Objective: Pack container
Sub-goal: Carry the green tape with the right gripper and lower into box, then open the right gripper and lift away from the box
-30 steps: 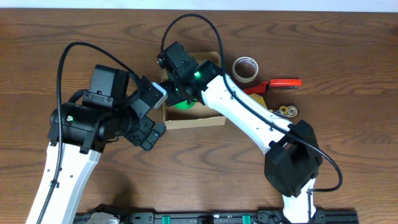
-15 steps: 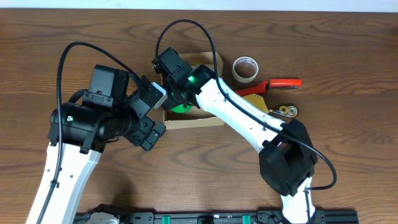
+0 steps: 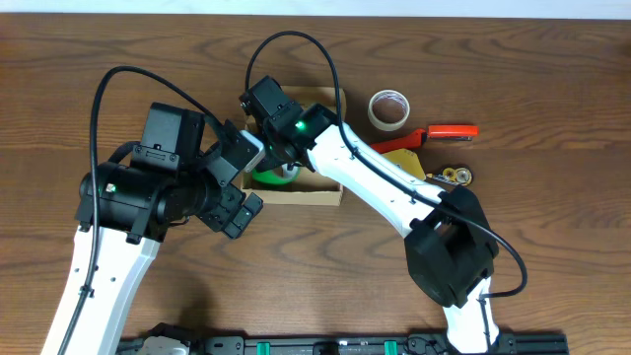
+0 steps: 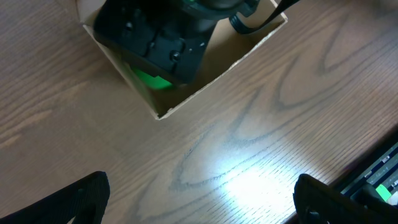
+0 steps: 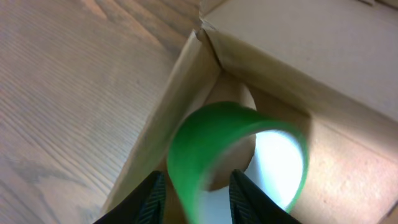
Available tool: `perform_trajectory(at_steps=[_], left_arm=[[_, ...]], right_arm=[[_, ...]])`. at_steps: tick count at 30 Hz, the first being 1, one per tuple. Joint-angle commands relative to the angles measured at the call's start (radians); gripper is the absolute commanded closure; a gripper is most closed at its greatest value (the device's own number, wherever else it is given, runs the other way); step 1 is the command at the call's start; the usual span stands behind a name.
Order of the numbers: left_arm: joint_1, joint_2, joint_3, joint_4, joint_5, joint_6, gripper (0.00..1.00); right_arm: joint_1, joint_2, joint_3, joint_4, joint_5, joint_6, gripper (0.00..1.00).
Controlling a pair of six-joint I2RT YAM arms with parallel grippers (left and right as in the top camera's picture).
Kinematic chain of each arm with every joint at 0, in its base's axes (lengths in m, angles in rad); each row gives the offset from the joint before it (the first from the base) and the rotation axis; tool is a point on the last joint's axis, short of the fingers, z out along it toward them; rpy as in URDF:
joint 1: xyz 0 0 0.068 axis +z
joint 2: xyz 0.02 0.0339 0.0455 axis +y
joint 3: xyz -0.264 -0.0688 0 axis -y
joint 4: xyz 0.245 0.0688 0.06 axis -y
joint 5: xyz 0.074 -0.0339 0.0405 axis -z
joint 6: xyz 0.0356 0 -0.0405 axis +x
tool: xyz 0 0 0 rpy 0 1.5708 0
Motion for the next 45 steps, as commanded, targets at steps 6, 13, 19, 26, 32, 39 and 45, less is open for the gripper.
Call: perform_trajectory(at_steps=[6, 13, 19, 26, 32, 39, 45], left_arm=[[0.0, -0.001, 0.01, -0.002, -0.003, 0.018, 0.05], [0.0, -0.001, 0.01, -0.002, -0.003, 0.018, 0.05], [0.0, -0.001, 0.01, -0.002, -0.003, 0.018, 0.05], [0.0, -0.001, 0.01, -0.002, -0.003, 0.018, 0.05], [0.0, -0.001, 0.01, -0.002, -0.003, 0.018, 0.05], [0.0, -0.001, 0.01, -0.002, -0.003, 0.018, 0.05], [0.0, -0.001, 0.01, -0.002, -0.003, 0.018, 0.05]], right_arm=[[0.002, 0.011, -0.003, 0.021, 0.001, 0.002, 0.56], [0.0, 0.009, 0.0, 0.006, 0.002, -0.01, 0.56], [-0.025, 0.002, 0.001, -0.05, 0.01, -0.035, 0.57], [-0.13, -0.122, 0.013, -0.127, 0.01, -0.105, 0.58], [-0.263, -0.255, 0.013, -0.167, 0.014, -0.208, 0.55], [-0.404, -0.245, 0.004, -0.169, 0.139, -0.354, 0.5], [-0.459, -0.142, 0.004, -0.154, 0.14, -0.435, 0.49]])
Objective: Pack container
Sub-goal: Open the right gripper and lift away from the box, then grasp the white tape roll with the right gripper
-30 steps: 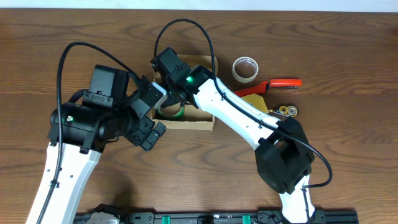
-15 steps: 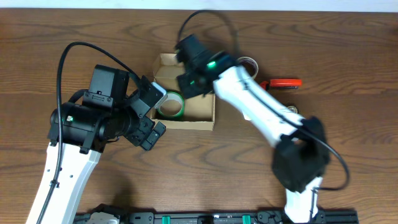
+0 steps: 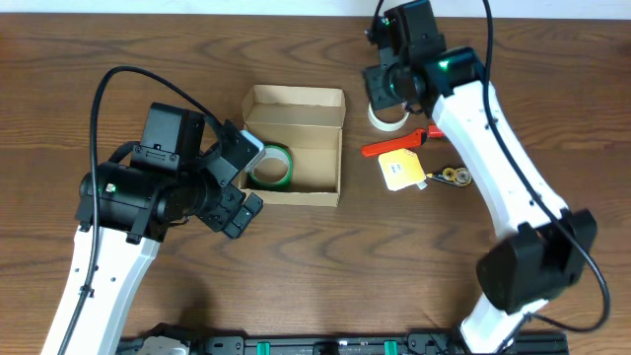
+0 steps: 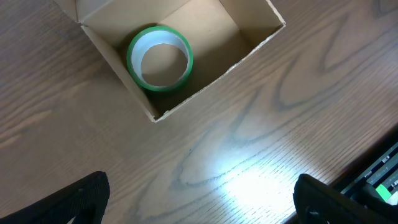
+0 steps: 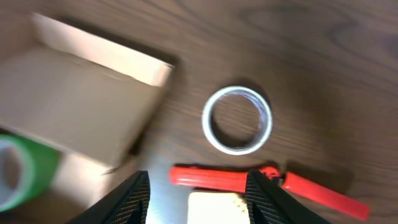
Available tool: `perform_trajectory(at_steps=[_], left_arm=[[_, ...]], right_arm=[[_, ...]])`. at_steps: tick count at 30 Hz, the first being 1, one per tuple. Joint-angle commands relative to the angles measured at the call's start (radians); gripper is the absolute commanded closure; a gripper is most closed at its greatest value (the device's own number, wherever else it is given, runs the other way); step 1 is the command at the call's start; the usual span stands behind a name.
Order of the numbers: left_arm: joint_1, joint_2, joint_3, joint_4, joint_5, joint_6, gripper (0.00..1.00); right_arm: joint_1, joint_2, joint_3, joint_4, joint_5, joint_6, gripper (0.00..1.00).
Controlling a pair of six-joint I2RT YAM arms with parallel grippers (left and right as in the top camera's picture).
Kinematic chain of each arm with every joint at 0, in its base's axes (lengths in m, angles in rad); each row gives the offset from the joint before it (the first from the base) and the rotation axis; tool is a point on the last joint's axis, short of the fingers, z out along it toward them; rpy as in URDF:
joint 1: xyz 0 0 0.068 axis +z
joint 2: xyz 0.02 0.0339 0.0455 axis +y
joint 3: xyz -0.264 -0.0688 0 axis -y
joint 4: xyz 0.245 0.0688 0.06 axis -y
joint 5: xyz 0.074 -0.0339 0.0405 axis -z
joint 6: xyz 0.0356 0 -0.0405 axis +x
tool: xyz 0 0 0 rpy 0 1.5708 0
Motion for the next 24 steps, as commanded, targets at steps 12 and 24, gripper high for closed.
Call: perform_trajectory(at_steps=[12, 24], left_arm=[[0.0, -0.001, 0.01, -0.002, -0.003, 0.018, 0.05], [0.0, -0.001, 0.01, -0.002, -0.003, 0.018, 0.05]], right_arm=[[-0.038, 0.264, -0.005, 0.076, 0.025, -0.132, 0.48], [-0.043, 0.38, -0.005, 0.109, 0.026, -0.146, 0.49]])
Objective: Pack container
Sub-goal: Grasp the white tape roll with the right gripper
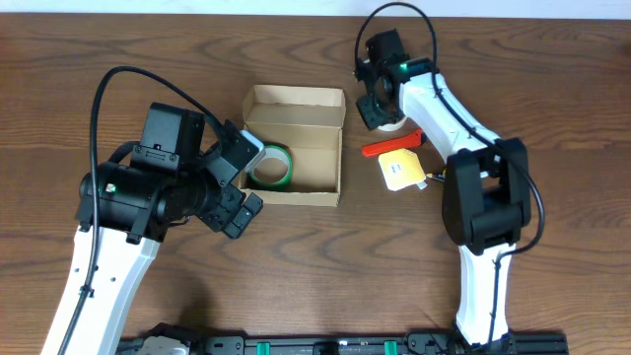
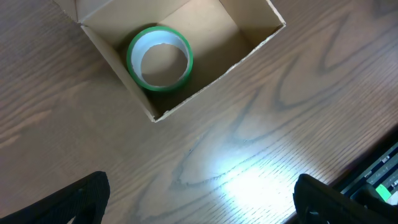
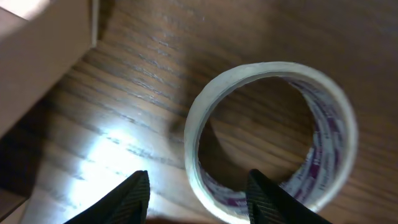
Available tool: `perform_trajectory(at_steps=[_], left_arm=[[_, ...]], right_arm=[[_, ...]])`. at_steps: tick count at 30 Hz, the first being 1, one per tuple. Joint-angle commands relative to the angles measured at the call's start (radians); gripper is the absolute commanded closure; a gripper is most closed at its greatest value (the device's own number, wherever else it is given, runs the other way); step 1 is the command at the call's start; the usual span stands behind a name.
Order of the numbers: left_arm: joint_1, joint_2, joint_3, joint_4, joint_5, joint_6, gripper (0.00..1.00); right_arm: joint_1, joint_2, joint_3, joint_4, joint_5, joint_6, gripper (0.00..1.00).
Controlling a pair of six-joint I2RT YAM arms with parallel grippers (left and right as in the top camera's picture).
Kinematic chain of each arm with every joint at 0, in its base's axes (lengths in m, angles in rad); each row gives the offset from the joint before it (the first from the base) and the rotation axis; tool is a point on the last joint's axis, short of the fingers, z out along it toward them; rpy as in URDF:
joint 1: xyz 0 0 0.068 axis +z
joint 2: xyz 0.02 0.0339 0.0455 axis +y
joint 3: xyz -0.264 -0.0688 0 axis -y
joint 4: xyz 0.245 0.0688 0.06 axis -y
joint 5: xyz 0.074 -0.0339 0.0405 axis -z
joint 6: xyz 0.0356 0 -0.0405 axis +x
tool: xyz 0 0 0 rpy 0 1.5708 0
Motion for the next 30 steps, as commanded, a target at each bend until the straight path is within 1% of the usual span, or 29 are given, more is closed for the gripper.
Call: perform_trajectory(at_steps=[1, 3, 9, 10, 12, 13, 17, 19, 22, 30], left_arm=[[0.0, -0.001, 0.01, -0.002, -0.003, 0.018, 0.05], [0.0, -0.001, 0.01, -0.002, -0.003, 0.018, 0.05], [0.0, -0.001, 0.01, -0.002, -0.003, 0.018, 0.05], [0.0, -0.001, 0.01, -0.002, -0.003, 0.018, 0.05], [0.0, -0.001, 0.01, -0.002, -0.003, 0.018, 0.05], [0.0, -0.001, 0.01, -0.002, -0.003, 0.018, 0.05], [0.0, -0.001, 0.01, -0.002, -0.003, 0.018, 0.05], [0.0, -0.001, 0.01, -0.002, -0.003, 0.018, 0.05], [0.0, -0.001, 0.01, -0.002, -0.003, 0.018, 0.05], [0.0, -0.001, 0.01, -0.002, -0.003, 0.018, 0.05]], right_arm=[[-0.013, 0.038, -0.004, 0.008, 0.007, -0.014, 0.5], [-0.014, 0.048, -0.004, 0.014, 0.007, -0.014, 0.54], [-0.014, 0.084, -0.004, 0.023, 0.006, -0.014, 0.56], [-0.014, 0.085, -0.004, 0.022, 0.006, -0.014, 0.6], [-0.014, 0.085, -0.003, 0.022, 0.006, -0.014, 0.76], [-0.014, 0.082, -0.002, 0.023, 0.007, -0.014, 0.81], [-0.014, 0.066, 0.015, 0.014, 0.006, -0.013, 0.98], [-0.014, 0.05, 0.035, -0.002, 0.007, 0.001, 0.99], [-0.014, 0.018, 0.084, -0.039, 0.007, 0.01, 0.99], [0.012, -0.159, 0.233, -0.154, -0.011, 0.017, 0.99]])
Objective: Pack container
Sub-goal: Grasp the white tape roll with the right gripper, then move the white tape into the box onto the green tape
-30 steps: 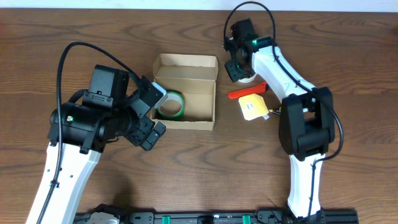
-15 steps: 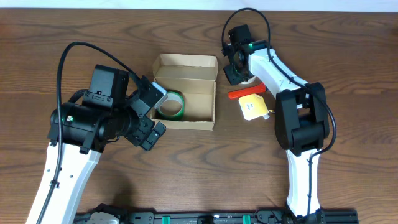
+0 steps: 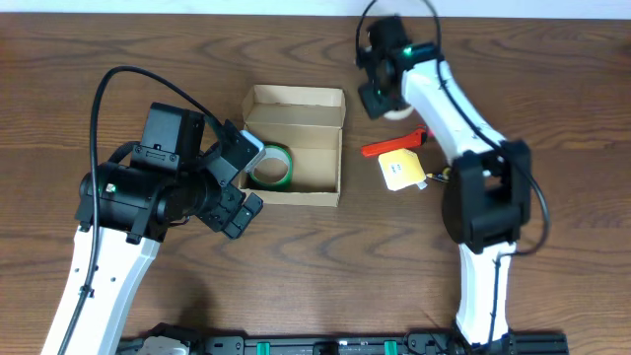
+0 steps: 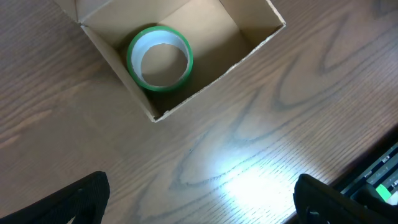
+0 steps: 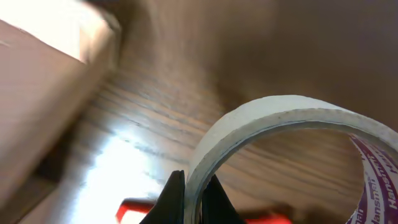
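Observation:
An open cardboard box (image 3: 296, 146) lies on the table with a green tape roll (image 3: 269, 167) flat in its left end, also clear in the left wrist view as the green tape roll (image 4: 159, 58) inside the box (image 4: 249, 46). My right gripper (image 5: 193, 199) is shut on the rim of a whitish tape roll (image 5: 292, 118), lifted off the wood right of the box; overhead the roll (image 3: 399, 109) is mostly hidden under the right gripper (image 3: 380, 94). My left gripper (image 4: 199, 196) hangs open over bare wood in front of the box.
A red-handled cutter (image 3: 394, 144), a yellow card (image 3: 401, 169) and small metal bits (image 3: 455, 176) lie right of the box. The cutter's red handle (image 5: 134, 211) shows below the held roll. The box's flap (image 5: 50, 68) lies left of it.
My right gripper, then open around the whitish roll lying on the table, has shut on its rim and raised it. The left arm has not moved.
My right gripper held the green roll inside the box's left end. Then the green roll lay flat in the box and the gripper was open above the whitish roll. It stood around that roll, and now grips it off the table.

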Available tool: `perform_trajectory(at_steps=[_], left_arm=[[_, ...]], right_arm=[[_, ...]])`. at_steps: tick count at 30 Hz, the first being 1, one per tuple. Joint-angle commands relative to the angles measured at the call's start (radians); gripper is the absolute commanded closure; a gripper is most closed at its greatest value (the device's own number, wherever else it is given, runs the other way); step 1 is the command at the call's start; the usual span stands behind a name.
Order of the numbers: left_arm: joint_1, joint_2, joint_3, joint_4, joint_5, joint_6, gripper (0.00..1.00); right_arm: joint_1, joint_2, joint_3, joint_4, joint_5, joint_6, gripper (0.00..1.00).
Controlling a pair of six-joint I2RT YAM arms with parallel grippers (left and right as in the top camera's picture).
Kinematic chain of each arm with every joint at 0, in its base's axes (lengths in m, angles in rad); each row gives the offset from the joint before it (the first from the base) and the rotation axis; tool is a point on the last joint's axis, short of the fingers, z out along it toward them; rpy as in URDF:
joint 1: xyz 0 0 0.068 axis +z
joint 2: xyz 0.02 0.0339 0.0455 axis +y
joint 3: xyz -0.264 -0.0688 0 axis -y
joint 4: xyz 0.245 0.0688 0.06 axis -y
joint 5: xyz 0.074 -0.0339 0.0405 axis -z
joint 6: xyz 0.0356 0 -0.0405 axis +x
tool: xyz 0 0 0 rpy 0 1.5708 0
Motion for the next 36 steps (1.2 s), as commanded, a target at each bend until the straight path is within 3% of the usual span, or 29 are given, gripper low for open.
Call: perform_trajectory(at_steps=[1, 10, 21, 36], left_arm=[[0.0, -0.001, 0.01, -0.002, -0.003, 0.018, 0.05], [0.0, -0.001, 0.01, -0.002, -0.003, 0.018, 0.05], [0.0, -0.001, 0.01, -0.002, -0.003, 0.018, 0.05], [0.0, -0.001, 0.01, -0.002, -0.003, 0.018, 0.05]], right_arm=[[0.025, -0.16, 0.07, -0.017, -0.031, 0.015, 0.99], [0.182, -0.285, 0.064, -0.071, -0.164, 0.061, 0.99], [0.391, -0.167, 0.004, -0.079, -0.239, 0.083, 0.99], [0.525, -0.055, -0.026, -0.075, -0.245, 0.12, 0.99]])
